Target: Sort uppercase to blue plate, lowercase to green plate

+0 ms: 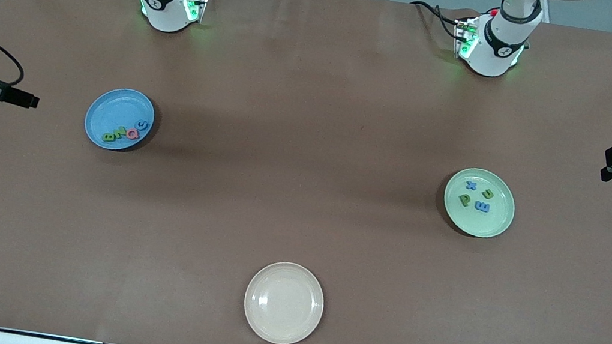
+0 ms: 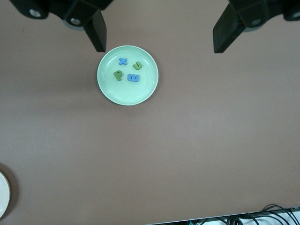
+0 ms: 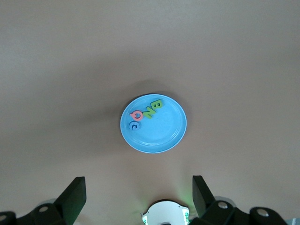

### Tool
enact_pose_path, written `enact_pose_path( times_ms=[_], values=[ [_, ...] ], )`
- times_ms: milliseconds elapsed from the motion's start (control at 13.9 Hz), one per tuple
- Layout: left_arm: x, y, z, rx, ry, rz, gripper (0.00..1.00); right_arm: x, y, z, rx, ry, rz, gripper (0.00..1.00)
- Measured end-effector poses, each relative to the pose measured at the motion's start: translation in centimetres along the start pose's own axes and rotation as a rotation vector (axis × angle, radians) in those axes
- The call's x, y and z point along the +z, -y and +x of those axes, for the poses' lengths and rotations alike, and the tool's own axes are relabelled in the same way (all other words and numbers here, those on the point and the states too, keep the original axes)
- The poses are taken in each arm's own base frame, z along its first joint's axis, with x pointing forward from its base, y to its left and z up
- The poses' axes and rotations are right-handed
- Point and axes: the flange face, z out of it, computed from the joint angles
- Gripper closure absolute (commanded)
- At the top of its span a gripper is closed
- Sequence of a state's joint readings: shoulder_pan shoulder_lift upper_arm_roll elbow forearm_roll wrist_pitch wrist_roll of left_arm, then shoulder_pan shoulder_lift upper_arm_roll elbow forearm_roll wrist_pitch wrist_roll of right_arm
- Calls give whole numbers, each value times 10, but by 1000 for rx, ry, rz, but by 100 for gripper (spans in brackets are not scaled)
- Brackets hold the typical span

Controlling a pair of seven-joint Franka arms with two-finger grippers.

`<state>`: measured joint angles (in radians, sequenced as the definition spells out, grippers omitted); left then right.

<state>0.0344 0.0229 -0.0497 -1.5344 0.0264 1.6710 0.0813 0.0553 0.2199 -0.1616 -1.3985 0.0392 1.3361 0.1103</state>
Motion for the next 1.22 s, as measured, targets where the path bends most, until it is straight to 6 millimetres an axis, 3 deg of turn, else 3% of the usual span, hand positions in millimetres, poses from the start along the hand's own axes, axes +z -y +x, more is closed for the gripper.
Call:
enact_pose_path(
  times_ms=[288,1224],
  values=[
    [0,-2,0,3,3,-1,0,-12,-1,-22,-12,-28,13,0],
    [0,-6,-1,4,8,-24,0,-17,4,-22,-31,-64,25,0]
  ],
)
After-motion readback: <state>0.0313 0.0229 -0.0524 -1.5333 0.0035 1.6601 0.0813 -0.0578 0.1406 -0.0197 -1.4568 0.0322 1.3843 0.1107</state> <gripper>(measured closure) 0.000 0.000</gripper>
